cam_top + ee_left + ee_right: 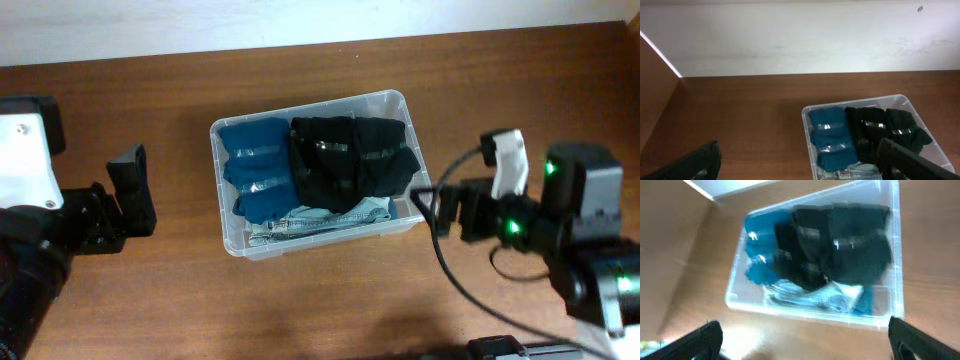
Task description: Pack container
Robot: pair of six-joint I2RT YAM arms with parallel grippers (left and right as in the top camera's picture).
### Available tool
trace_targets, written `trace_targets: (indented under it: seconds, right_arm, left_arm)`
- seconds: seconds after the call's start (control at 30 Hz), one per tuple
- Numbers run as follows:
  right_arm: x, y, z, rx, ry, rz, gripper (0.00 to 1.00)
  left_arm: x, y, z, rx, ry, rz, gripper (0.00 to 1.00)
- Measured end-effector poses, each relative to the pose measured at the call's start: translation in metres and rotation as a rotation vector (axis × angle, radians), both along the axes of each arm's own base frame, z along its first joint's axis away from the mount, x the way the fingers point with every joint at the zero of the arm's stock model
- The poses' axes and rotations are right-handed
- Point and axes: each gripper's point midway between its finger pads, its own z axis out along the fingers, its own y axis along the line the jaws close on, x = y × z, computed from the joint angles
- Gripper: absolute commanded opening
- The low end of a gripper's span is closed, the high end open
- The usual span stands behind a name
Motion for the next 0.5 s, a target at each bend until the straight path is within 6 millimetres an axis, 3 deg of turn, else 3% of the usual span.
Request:
trace_targets:
  seconds: [0.13, 0.3, 0.5]
  right_arm:
    - [-0.007, -0.022, 0.005, -0.128, -0.079, -0.071, 0.98]
    - [-0.013, -0.039, 0.038, -0.342, -0.346, -0.03, 0.99]
    - [-0.032, -0.06, 0.053, -0.508, -0.465, -0.068, 0.98]
  left_arm:
    - [0.0, 0.0, 0.0, 0.0, 0.0, 0.0, 0.99]
    - [0.0, 0.0, 0.0, 0.0, 0.0, 0.0, 0.99]
    - [0.0, 0.0, 0.0, 0.0, 0.0, 0.0, 0.99]
